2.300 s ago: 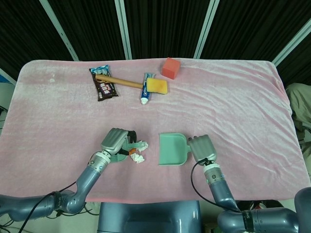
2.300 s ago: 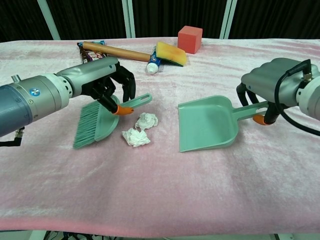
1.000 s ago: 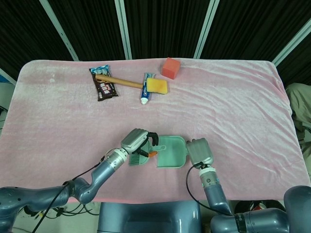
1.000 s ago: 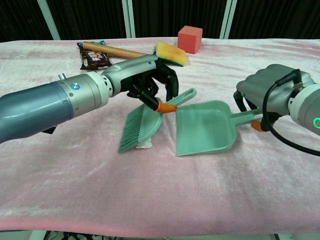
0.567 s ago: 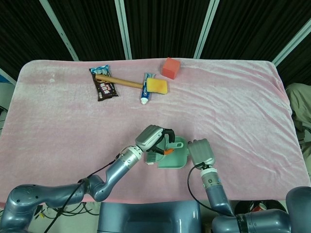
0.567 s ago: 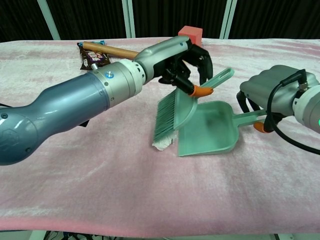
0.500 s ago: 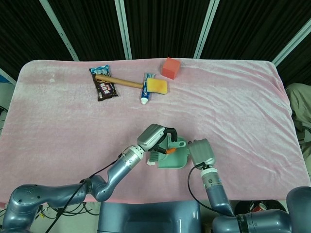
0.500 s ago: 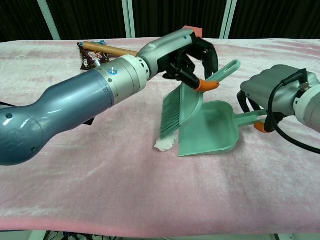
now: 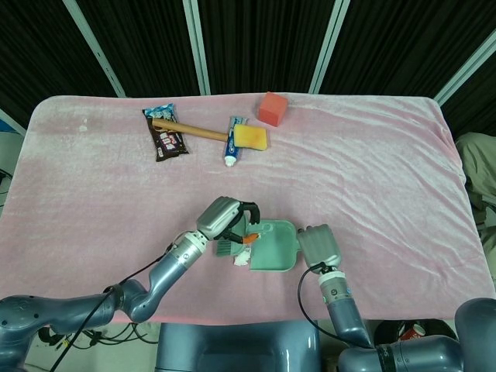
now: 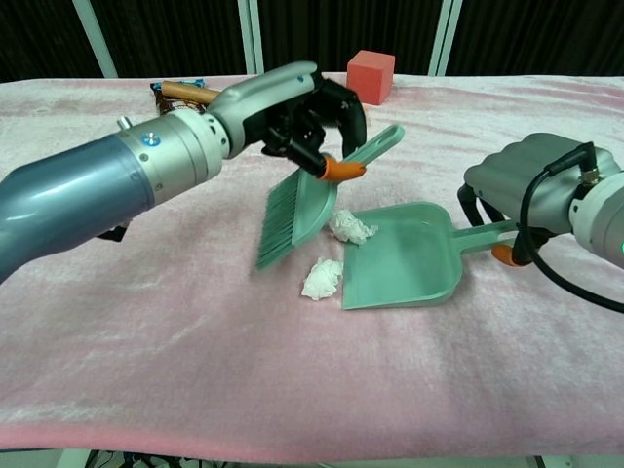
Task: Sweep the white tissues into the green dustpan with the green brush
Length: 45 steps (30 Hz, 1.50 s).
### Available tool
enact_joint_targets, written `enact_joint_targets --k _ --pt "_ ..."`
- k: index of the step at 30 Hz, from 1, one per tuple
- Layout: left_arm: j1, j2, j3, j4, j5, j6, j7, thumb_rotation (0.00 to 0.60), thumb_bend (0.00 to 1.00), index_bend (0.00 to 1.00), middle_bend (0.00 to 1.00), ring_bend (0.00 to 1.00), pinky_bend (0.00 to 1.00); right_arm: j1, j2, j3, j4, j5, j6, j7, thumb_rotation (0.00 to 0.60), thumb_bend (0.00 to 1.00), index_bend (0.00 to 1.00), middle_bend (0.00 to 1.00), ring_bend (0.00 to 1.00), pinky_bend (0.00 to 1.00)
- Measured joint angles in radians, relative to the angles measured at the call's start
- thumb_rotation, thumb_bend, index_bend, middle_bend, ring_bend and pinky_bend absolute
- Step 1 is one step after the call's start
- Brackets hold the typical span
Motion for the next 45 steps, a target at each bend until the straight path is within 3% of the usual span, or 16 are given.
enact_joint_targets --k 4,14,31,39,45 --pt "0.023 -0.008 0.033 0.001 -0.008 -0.002 -0.011 0.6 0.37 0.64 0.68 0.83 0.97 0.001 -0.004 -0.002 0.006 0.0 0.0 -0.004 0.6 0.47 0.7 0.65 0.75 0.78" --pt "0.01 -0.091 0.022 0.016 -0.018 0.001 -0.002 0.6 0.37 0.64 0.68 0.83 0.97 -0.001 -0.004 -0.001 0.009 0.004 -0.007 0.001 0.6 0.47 0.7 0.65 0.75 0.78" --pt "-0.116 -0.274 -0.093 0.159 -0.002 0.033 0.033 0.6 0.37 0.64 0.68 0.83 0.97 -0.007 0.003 -0.006 0.003 0.005 -0.017 0.015 0.6 0.47 0.7 0.65 0.75 0.78" --pt "-0.131 -0.286 -0.12 0.168 0.006 0.064 0.02 0.6 0.37 0.64 0.68 0.83 0.97 -0.006 0.0 -0.008 -0.008 0.0 -0.007 0.008 0.6 0.47 0.7 0.65 0.75 0.78" --pt "-0.106 -0.253 -0.127 0.114 -0.003 0.086 -0.003 0.6 0.37 0.64 0.68 0.83 0.97 -0.008 -0.003 -0.009 -0.013 -0.001 0.002 0.002 0.6 0.47 0.7 0.65 0.75 0.78"
